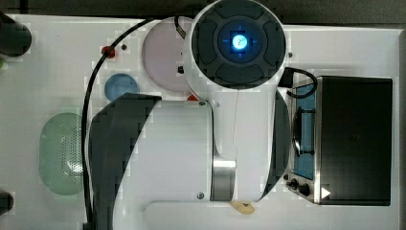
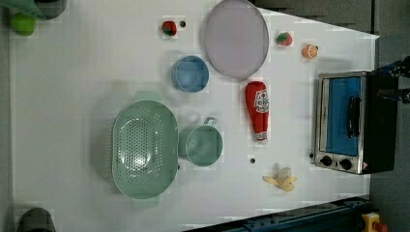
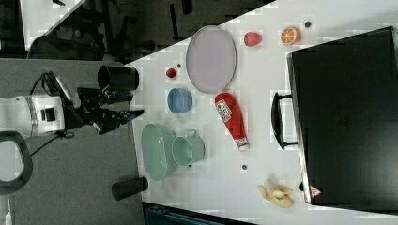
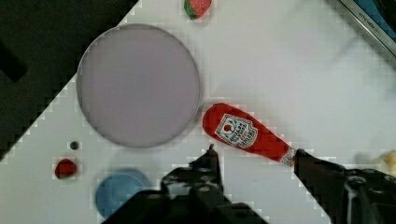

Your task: Pick Ketchup from the table and place it in strainer.

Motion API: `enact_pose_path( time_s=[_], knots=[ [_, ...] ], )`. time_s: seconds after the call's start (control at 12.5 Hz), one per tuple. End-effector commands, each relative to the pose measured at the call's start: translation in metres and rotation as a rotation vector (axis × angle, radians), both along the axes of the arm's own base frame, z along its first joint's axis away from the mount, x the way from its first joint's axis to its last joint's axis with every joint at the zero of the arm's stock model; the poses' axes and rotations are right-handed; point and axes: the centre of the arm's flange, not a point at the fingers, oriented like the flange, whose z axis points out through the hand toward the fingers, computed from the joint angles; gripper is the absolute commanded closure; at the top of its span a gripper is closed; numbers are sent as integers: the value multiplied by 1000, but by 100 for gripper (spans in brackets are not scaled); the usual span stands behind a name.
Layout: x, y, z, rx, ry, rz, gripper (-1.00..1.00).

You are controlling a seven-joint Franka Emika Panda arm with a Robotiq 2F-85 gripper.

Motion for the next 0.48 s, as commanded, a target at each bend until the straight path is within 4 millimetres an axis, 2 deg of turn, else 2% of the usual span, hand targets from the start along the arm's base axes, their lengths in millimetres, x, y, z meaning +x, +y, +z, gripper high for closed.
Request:
enact_pose_path(
  time_s=[0.08,0.24,0.48],
  knots=[
    [-90,-24,28,5,99,-64,-59],
    [-88,-23,19,6,113,-52,-99],
    [-77,-15,-16,7,148,17,-100]
  ],
)
